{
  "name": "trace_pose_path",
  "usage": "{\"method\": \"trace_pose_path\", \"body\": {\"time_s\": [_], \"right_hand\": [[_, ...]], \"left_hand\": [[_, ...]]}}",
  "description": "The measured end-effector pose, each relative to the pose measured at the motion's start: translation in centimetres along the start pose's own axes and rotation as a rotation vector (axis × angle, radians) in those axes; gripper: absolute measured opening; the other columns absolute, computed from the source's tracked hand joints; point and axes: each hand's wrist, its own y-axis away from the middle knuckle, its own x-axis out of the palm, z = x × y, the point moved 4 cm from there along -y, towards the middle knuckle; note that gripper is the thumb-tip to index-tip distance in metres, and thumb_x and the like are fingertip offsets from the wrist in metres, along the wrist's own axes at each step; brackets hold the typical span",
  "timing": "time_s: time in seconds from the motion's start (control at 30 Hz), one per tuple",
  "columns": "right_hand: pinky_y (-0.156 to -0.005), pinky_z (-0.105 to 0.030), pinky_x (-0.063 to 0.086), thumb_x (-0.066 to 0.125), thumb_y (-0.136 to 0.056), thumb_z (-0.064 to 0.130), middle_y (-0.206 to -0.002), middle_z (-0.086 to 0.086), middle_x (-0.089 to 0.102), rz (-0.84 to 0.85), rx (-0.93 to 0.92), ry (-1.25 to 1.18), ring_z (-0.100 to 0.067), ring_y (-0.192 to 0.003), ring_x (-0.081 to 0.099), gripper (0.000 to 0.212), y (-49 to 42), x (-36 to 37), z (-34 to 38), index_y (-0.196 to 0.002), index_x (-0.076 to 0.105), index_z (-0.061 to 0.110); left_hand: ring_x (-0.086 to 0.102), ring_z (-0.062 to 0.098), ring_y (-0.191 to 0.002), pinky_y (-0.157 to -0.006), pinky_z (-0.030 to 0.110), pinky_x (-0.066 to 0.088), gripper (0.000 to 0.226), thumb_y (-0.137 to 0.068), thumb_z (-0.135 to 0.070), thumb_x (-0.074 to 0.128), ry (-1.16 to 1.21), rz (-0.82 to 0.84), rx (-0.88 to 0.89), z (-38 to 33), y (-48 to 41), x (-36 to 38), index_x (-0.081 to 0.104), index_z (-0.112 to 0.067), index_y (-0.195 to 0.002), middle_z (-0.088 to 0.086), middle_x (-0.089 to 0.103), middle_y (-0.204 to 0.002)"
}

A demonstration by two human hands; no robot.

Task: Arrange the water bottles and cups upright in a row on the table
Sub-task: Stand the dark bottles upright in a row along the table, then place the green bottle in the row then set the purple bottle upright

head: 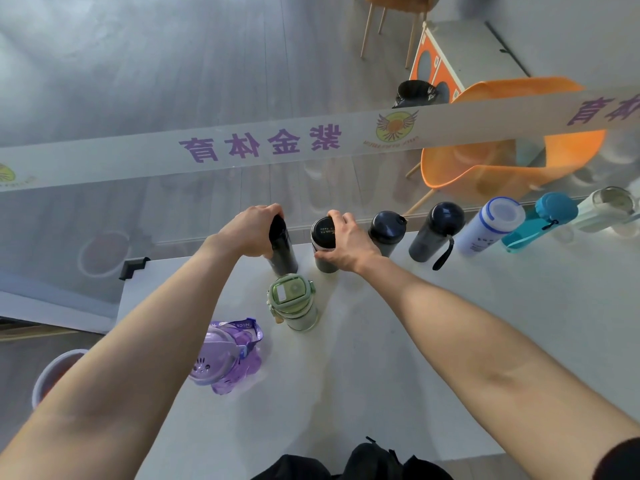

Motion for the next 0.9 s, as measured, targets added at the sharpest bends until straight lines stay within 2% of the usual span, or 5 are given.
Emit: {"method": "trace_pose_path", "body": {"time_s": [0.23,0.5,0.57,0.73,0.9], "right_hand": [[-0.117,-0.048,0.046,0.089,-0.074,0.062,-0.163,-0.012,0.036,-0.003,-0.031,0.032,-0.037,-0.143,0.052,0.131,0.6,-1.4,0.3,-0.171,0.014,0.015],[-0.082,-0.044,0.06,0.063,-0.104,0.041,-0.115,-0.003,0.067,-0.593,-0.38,-0.133,-0.023,-0.099,0.068,0.036,8.3,-5.7,3.6,-0.123,0.069,0.012],[-0.083,-0.041,0.06,0.066,-0.104,0.044,-0.116,-0.001,0.068,-0.478,-0.47,-0.16,-0.02,-0.096,0.069,0.037,10.0,-4.9,4.8,-0.123,0.069,0.013],[-0.109,-0.037,0.051,0.08,-0.079,0.073,-0.149,0.001,0.055,0.01,-0.468,-0.021,-0.02,-0.13,0.061,0.1,12.7,-0.7,7.3,-0.16,0.044,0.027],[-0.107,-0.043,0.052,0.086,-0.083,0.047,-0.137,-0.009,0.061,0.078,-0.396,0.01,-0.034,-0.123,0.064,0.081,12.9,1.2,7.8,-0.152,0.05,0.025]], "left_hand": [[0.06,0.034,-0.126,-0.091,0.046,0.061,0.127,-0.058,-0.022,0.105,0.024,0.002,-0.013,0.6,0.4,0.1,0.032,-0.034,-0.162,0.005,0.055,-0.147],[0.058,0.028,-0.136,-0.106,0.047,0.055,0.12,-0.066,-0.022,0.102,0.103,-0.038,-0.102,4.8,3.4,-0.1,0.032,-0.028,-0.164,0.007,0.057,-0.152],[0.06,0.028,-0.133,-0.106,0.044,0.054,0.103,-0.077,-0.022,0.094,0.119,-0.06,-0.127,5.8,5.0,0.4,0.037,-0.024,-0.163,0.008,0.062,-0.147],[0.064,0.026,-0.124,-0.101,0.037,0.053,0.076,-0.084,-0.009,0.079,0.106,-0.065,-0.19,6.6,9.3,2.2,0.05,-0.02,-0.153,0.005,0.069,-0.139],[0.066,0.022,-0.118,-0.102,0.038,0.056,0.062,-0.086,-0.011,0.073,0.105,-0.029,-0.231,6.3,13.5,3.9,0.059,-0.024,-0.146,-0.001,0.071,-0.134]]}}
